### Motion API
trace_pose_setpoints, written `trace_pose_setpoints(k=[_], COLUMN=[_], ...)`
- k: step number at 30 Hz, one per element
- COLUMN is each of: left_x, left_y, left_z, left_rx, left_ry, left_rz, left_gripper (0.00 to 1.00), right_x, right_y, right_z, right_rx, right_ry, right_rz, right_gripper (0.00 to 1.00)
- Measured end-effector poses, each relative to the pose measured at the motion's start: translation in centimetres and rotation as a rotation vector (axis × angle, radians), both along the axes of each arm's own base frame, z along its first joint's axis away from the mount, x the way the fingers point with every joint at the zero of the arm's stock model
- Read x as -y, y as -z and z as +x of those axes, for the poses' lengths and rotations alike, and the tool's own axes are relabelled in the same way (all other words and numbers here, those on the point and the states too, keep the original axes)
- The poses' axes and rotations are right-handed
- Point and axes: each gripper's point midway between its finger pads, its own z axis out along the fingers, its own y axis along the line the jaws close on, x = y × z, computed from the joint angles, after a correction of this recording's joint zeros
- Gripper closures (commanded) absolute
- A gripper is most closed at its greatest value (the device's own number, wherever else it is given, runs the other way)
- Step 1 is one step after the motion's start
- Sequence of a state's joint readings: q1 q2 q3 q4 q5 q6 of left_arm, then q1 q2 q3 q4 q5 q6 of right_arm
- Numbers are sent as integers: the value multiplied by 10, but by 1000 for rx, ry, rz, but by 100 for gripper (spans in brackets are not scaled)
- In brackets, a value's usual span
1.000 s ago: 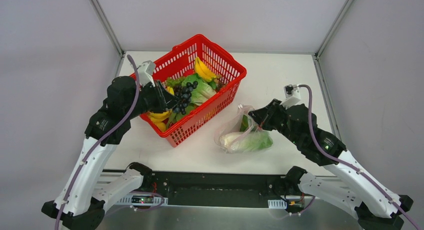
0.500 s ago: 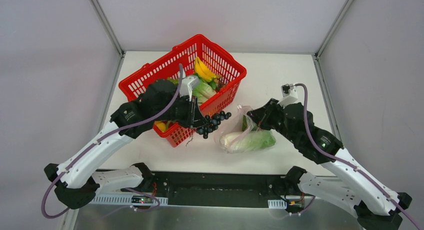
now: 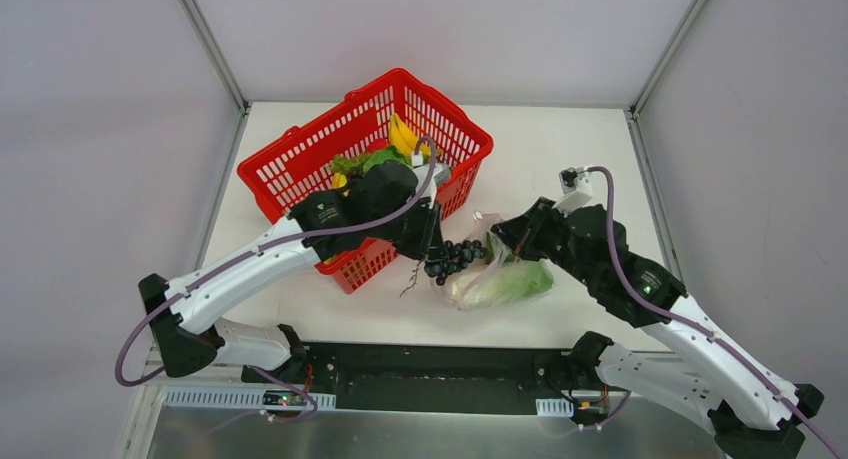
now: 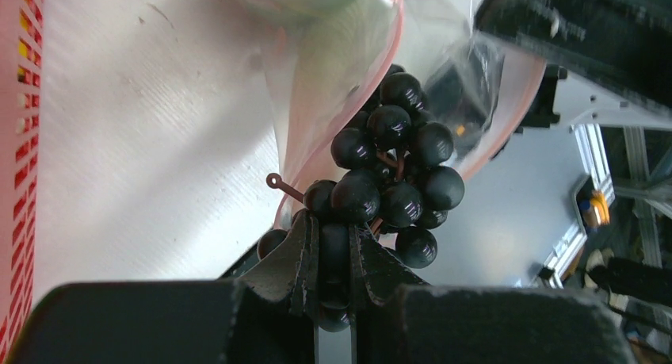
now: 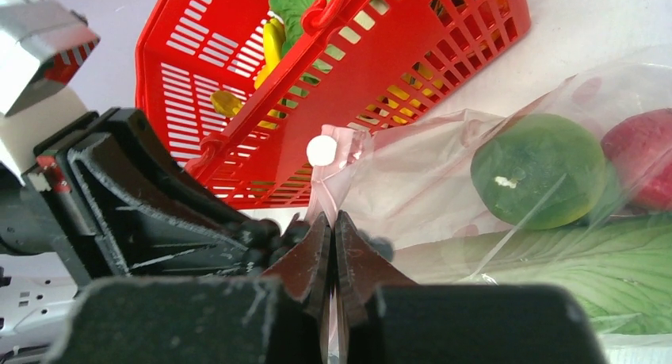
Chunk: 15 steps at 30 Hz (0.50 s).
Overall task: Place the food in the zip-top bag and seal the zipper
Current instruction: Place the fake fruit in the zipper food storage bag.
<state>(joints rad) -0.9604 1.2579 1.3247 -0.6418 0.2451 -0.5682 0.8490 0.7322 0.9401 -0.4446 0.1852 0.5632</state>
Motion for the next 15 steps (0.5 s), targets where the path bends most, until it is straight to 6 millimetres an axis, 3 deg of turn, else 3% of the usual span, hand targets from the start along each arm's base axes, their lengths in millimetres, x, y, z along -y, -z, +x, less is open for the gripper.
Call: trace_pose_setpoints(k=[15], left_x=[39], left_y=[-12], left_z=[22], left_rx=[-24], left_ry=[-161], left_rz=[-128], left_gripper=[100], right_x=[-21], right_y=[-2], right_z=[-6], right_rx=[-11], right_ry=[-98], right_rz=[44], right_gripper=[98])
